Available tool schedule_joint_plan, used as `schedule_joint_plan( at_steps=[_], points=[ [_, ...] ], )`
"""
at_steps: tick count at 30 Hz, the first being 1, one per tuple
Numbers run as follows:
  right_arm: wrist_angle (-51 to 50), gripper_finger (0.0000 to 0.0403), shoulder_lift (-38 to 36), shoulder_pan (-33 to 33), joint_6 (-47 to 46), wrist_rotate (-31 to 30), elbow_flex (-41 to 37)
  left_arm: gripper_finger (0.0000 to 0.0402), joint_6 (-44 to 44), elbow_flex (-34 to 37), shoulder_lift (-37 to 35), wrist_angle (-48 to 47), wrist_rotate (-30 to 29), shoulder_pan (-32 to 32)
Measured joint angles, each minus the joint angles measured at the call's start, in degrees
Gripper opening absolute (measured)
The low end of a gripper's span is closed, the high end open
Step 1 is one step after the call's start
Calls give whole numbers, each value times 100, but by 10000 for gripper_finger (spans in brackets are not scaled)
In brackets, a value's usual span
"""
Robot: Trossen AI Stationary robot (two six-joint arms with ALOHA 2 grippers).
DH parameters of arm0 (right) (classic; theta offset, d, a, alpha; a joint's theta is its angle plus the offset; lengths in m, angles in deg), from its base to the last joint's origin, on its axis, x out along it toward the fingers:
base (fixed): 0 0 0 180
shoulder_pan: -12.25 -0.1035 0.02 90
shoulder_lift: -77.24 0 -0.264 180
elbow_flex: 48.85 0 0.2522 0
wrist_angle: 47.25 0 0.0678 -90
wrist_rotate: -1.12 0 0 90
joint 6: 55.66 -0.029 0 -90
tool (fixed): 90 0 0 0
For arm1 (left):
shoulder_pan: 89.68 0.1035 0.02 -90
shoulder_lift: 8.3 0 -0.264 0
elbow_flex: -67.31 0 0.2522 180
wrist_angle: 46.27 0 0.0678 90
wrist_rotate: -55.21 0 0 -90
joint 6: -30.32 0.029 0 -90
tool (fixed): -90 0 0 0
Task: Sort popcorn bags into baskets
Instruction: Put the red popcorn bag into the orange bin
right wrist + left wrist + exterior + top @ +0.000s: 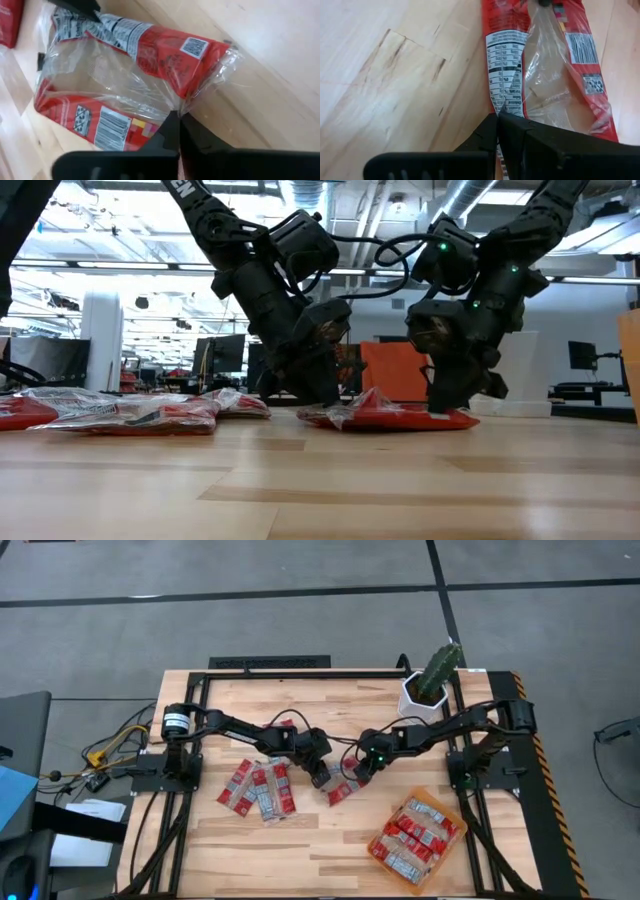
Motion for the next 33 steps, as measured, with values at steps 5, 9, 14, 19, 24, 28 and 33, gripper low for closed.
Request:
schedule_joint_plan(
  at_steps=[5,9,14,19,24,28,33],
  points=[
    [-14,16,-29,-2,-184,7,-4,0,-102,0,-54,-60,120,25],
    [-86,7,-218,-80,-373,-32,-9,0,-121,7,-288,-221,508,106],
    [-277,5,-700,-129,-788,-177,-9,0,-101,7,-814,-554,543,187],
    [-677,4,-1407,-265,-1227,-517,-9,0,-67,4,-1445,-768,494,201],
    [-875,4,-2130,-492,-1715,-890,1,0,114,3,-2018,-934,200,182],
    [-1202,4,-2686,-787,-2190,-1233,-4,0,211,2,-2344,-1158,-100,181],
    [-1474,4,-3282,-1221,-2622,-1576,-4,0,288,7,-2492,-1397,-193,181]
  ],
)
